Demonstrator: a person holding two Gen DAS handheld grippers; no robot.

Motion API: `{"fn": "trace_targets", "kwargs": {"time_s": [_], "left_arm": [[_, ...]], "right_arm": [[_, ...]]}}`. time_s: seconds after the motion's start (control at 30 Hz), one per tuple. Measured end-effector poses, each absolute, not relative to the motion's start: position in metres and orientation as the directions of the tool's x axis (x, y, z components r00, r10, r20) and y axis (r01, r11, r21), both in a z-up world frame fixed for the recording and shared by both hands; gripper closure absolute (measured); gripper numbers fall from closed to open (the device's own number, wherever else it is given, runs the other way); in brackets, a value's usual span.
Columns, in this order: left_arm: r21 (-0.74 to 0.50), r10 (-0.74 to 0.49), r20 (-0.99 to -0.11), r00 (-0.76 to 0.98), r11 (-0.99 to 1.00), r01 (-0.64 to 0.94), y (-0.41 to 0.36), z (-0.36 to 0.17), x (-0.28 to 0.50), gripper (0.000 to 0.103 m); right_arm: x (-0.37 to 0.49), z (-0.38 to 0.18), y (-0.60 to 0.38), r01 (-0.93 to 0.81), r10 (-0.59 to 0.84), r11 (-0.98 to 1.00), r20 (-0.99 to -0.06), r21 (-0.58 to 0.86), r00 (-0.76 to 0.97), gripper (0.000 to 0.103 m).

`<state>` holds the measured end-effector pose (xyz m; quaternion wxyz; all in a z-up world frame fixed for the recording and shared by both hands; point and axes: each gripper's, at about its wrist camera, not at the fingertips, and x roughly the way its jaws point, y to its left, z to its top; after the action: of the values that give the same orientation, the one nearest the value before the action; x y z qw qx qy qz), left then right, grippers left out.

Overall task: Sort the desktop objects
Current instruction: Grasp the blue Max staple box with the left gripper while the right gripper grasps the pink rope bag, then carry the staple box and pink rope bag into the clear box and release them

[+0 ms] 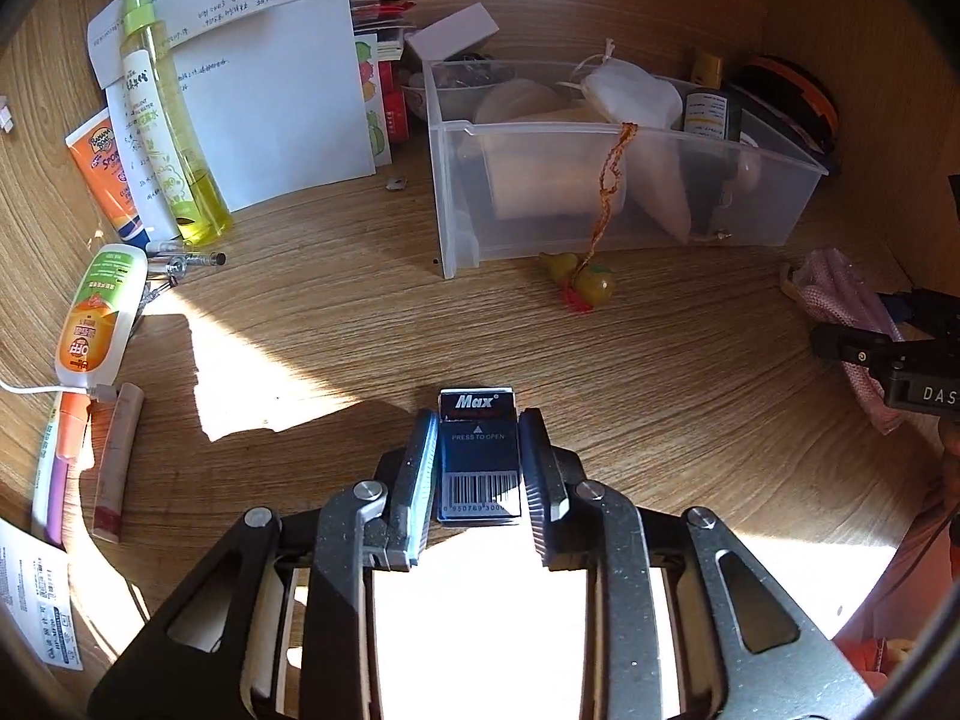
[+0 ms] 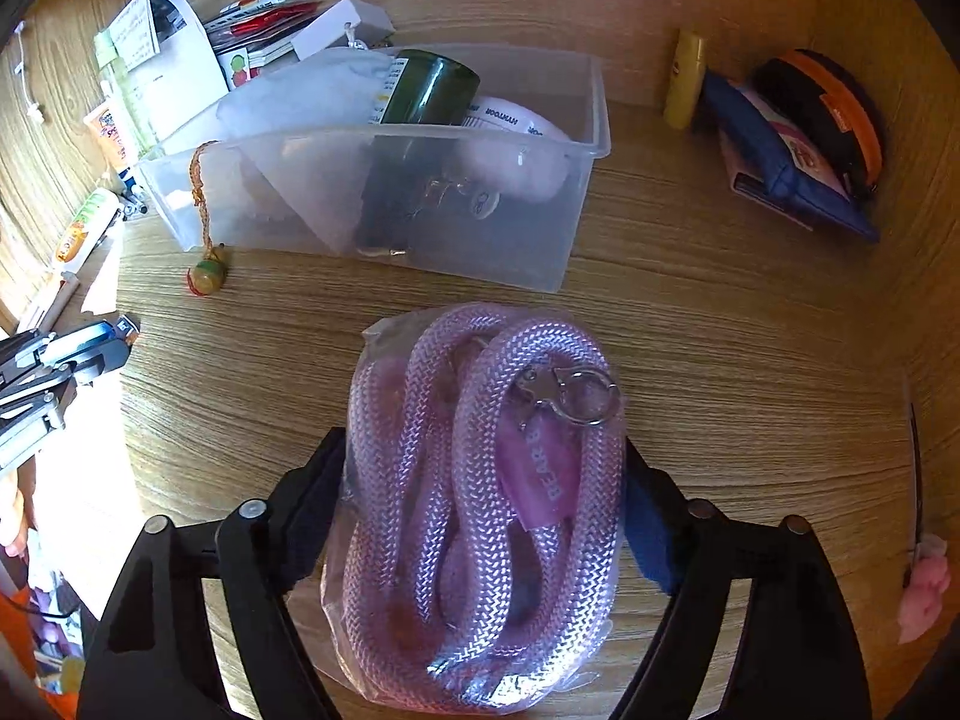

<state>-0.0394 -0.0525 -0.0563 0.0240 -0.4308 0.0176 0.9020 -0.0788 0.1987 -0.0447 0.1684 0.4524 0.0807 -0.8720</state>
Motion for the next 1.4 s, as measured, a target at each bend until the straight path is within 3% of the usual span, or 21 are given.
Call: {"fn": "trace_targets", "kwargs": {"time_s": [0.27, 0.97, 1.4], "left_arm": [[-0.008, 0.049, -0.752, -0.657, -0.998, -0.065, -0.046, -0.042, -0.036, 0.076], [-0.078, 0.147, -0.642, -0.753, -0.989, -0.126, -0.013, 0.014, -0.056, 0.076], [-0.125, 0.176, -0.607, -0.775, -0.984, -0.126, -0.022, 0.043, -0.095, 0.076]], "right_arm": [[-0.075, -0.031, 0.206, 0.395, -0.310, -0.914, -0.790, 0.095, -0.529, 0.050], [-0.069, 0.029, 0.190, 0.498, -0.473, -0.851, -0.658, 0.167, -0.587, 0.050], [-0.109, 0.059, 0.207, 0.450, -0.452, -0.877, -0.607, 0.168, -0.654, 0.050]]}}
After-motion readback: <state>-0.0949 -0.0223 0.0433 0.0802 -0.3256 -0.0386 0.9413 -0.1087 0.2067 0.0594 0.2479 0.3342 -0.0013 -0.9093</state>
